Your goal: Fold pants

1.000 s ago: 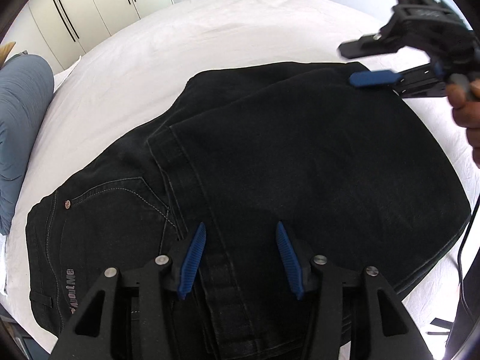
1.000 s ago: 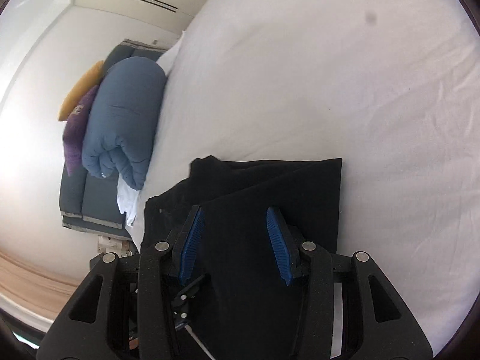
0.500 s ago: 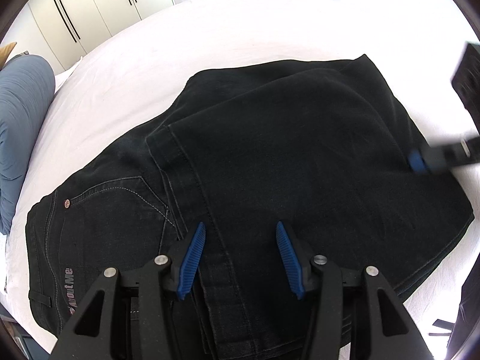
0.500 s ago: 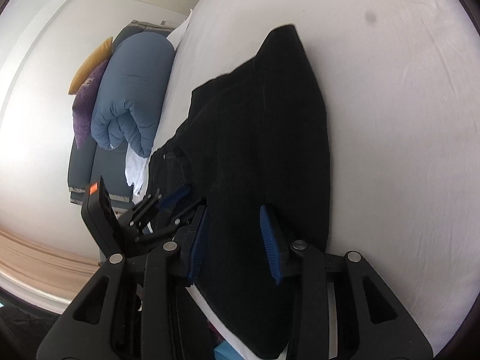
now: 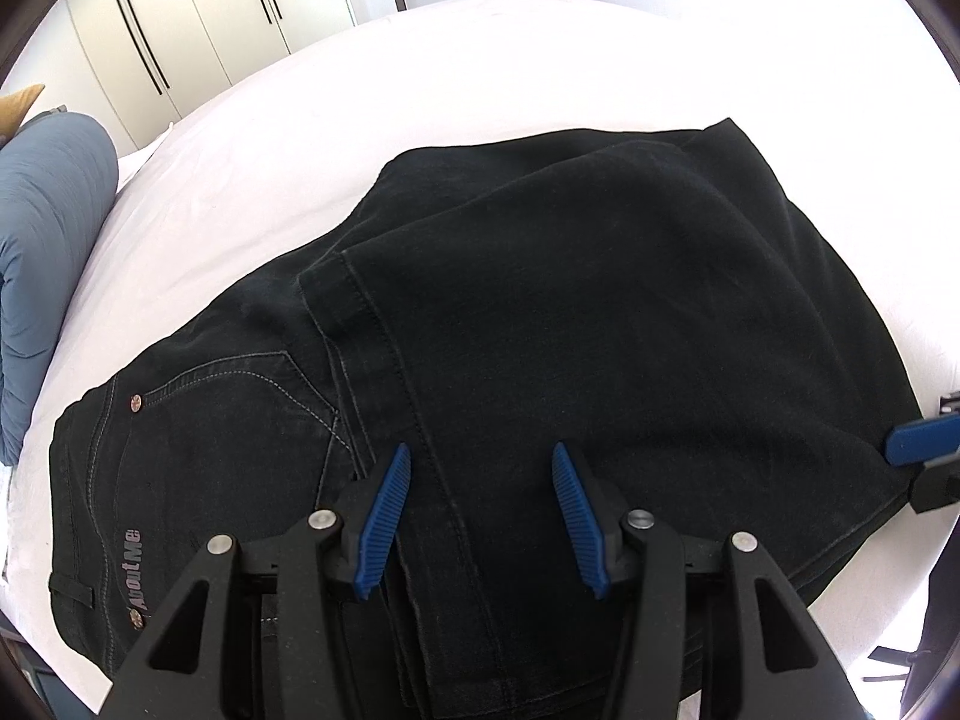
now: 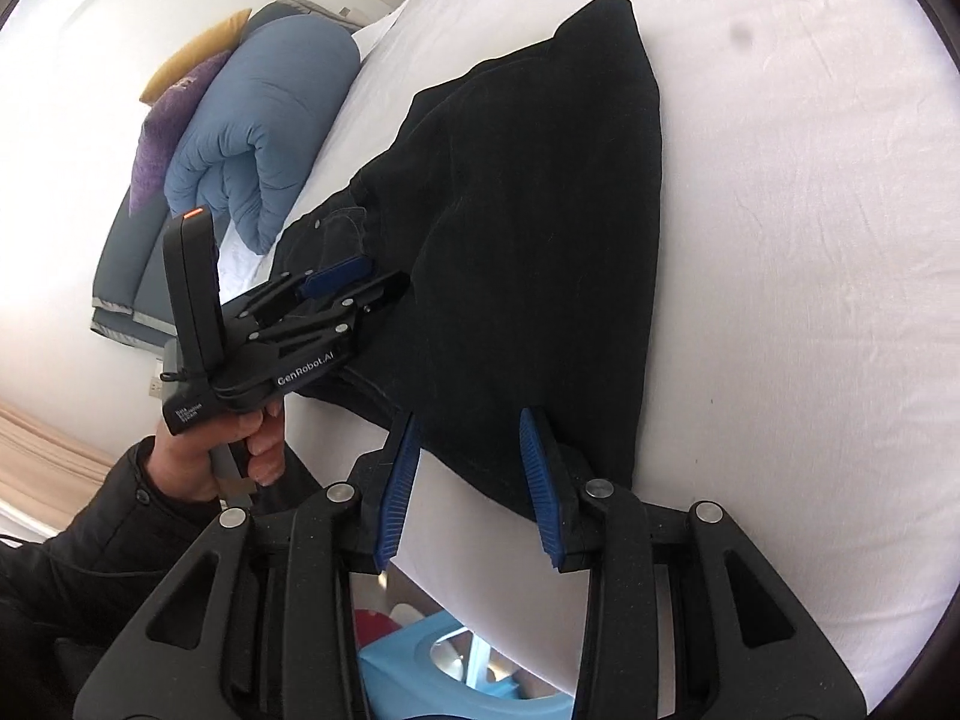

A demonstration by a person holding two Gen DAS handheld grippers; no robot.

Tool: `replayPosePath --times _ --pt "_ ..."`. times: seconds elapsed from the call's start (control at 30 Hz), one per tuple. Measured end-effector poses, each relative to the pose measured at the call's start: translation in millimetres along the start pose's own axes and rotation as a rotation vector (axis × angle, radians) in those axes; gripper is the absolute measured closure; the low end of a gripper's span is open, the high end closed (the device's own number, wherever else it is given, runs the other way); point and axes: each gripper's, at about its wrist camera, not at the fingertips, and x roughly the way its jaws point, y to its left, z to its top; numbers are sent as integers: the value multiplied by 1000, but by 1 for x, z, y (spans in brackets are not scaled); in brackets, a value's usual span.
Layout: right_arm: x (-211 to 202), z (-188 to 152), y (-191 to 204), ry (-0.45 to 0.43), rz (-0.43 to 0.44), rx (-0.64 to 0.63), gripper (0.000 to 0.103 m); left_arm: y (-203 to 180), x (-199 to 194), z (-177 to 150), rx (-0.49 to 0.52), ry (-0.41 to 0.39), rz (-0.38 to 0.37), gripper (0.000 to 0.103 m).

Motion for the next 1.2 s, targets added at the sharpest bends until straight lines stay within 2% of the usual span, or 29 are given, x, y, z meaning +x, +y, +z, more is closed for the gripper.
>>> replayPosePath --times 0.2,0.33,0.37,0.4,0.5,0.53,0.63,0.8,0.87,0.93,1.03,1.13,1.2 --pt "-10 -23 17 -10 -97 -69 70 8 -3 -9 -51 -35 -28 50" --pt "-16 -45 19 37 -76 -3 68 16 -11 -15 -98 -70 -52 48" --pt "-20 -49 21 28 -68 10 68 20 -15 -18 -124 -76 -70 45" --pt "-24 -53 23 17 -46 34 67 26 -19 -20 -147 -75 -89 38" --pt "-36 -52 31 -31 15 70 66 51 -45 -38 -275 -125 -138 32" --pt "-37 -49 34 -41 28 72 66 63 -55 -48 -332 -147 -139 26" --pt "-33 -25 40 -56 82 91 64 112 -82 -83 -544 -220 -154 16" --pt "-5 21 52 -61 166 138 62 219 -101 -155 -985 -314 -207 13" --pt "11 37 56 -51 201 167 62 247 -97 -178 -1120 -333 -238 13" --pt "28 54 60 -35 233 188 62 269 -89 -195 -1223 -337 -265 13" --pt "53 77 68 5 253 201 61 287 -71 -204 -1310 -321 -313 13" --pt "76 95 73 42 291 223 61 296 -55 -210 -1378 -334 -372 13" --pt "88 103 76 60 313 231 61 298 -49 -207 -1385 -339 -397 13"
